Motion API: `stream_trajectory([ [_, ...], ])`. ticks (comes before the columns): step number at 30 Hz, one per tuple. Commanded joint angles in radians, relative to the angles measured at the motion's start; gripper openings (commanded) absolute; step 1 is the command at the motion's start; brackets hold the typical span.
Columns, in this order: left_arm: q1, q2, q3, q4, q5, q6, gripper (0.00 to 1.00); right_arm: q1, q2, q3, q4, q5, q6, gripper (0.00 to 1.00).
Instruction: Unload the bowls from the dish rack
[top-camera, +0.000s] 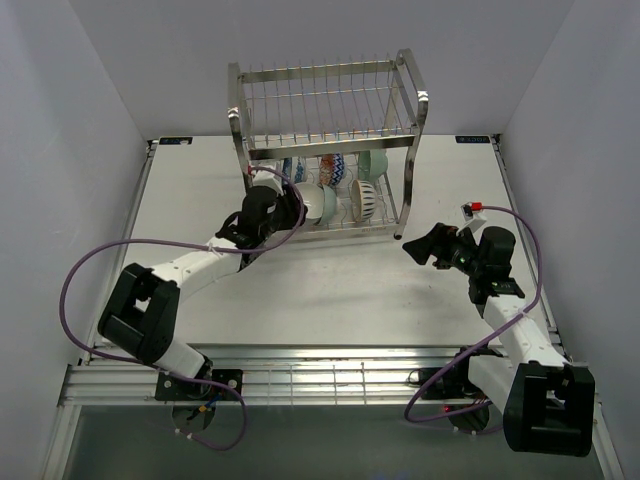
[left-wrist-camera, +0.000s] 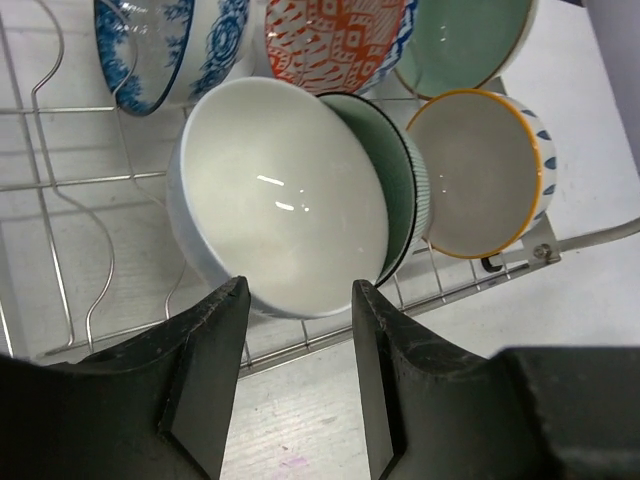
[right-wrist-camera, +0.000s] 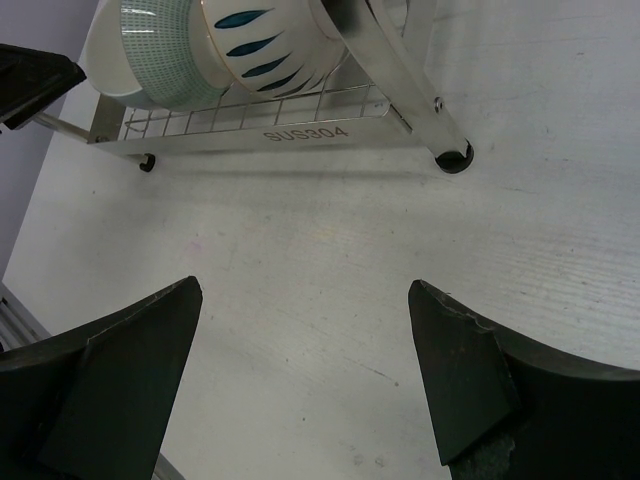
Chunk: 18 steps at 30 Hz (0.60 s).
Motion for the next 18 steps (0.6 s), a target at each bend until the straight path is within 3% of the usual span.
stream_trajectory([
  [1, -0.016, -0.024, 0.038, -0.127, -0.132, -0.029, 0.56, -0.001, -0.022, -0.004, 0.007, 0.001, 0.003, 0.90],
  [18, -0.018, 0.054, 0.142, -0.218, -0.206, -0.070, 0.60, -0.001, -0.017, -0.009, 0.018, -0.015, 0.018, 0.90],
])
